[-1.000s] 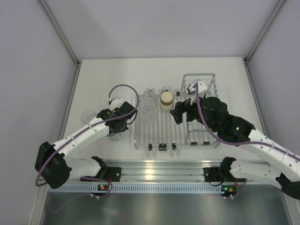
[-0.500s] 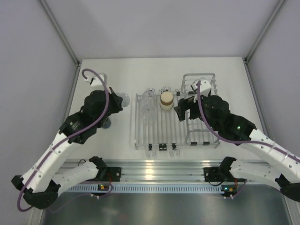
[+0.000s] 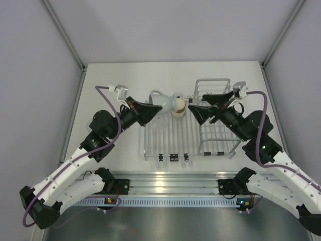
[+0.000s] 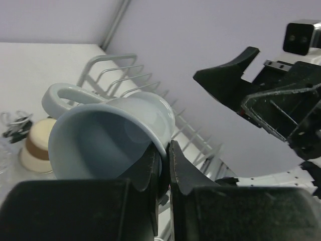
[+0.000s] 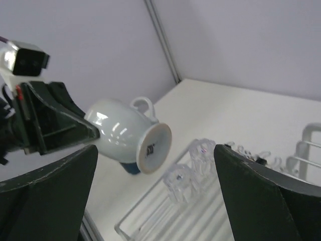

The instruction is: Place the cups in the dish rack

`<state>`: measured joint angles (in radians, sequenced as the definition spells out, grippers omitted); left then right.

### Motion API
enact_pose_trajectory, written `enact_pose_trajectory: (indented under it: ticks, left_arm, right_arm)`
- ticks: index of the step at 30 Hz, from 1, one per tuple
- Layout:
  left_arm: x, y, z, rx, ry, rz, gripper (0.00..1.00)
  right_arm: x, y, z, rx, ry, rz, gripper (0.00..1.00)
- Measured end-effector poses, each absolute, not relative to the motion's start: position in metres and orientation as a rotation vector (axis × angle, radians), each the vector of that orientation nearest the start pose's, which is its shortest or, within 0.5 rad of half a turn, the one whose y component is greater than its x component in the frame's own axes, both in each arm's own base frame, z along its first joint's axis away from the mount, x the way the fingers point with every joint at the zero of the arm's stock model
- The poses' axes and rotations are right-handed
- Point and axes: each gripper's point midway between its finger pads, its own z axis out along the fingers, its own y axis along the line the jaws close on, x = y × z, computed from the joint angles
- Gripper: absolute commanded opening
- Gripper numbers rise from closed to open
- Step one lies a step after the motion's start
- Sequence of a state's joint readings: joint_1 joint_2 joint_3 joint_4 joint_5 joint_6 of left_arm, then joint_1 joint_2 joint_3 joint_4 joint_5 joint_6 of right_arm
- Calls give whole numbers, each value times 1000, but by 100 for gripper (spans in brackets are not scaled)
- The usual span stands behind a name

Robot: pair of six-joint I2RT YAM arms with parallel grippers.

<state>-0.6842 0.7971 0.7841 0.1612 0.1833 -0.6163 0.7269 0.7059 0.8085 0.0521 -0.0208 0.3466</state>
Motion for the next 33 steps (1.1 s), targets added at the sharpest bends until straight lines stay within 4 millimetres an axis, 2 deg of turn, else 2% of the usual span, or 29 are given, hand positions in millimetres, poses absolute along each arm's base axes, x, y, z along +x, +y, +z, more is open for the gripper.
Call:
enact_pose_trajectory:
  ticks: [3, 6, 10, 12, 21, 28, 33]
  left_arm:
    - [205, -259, 368, 228, 1432, -1340, 0]
    - [196, -263, 389, 219, 1301, -1488, 0]
    - [186, -264, 421, 190, 1127, -1684, 0]
    - [183, -265, 430, 181, 1079, -1757, 0]
    - [176, -270, 432, 172, 1067, -1903, 0]
    - [172, -268, 436, 186, 1045, -1921, 0]
    - [173, -268, 433, 179, 1054, -1923, 0]
  right_arm:
    - [211, 226, 395, -303, 1325, 1021, 99]
    - [200, 232, 411, -322, 1234, 1128, 100]
    - [190, 237, 417, -348, 1166, 1223, 99]
    - [187, 238, 418, -356, 1146, 1256, 99]
    - [179, 246, 430, -394, 1073, 1348, 99]
    - [191, 263, 417, -406, 1109, 1401, 100]
    - [192, 266, 416, -417, 1110, 1413, 99]
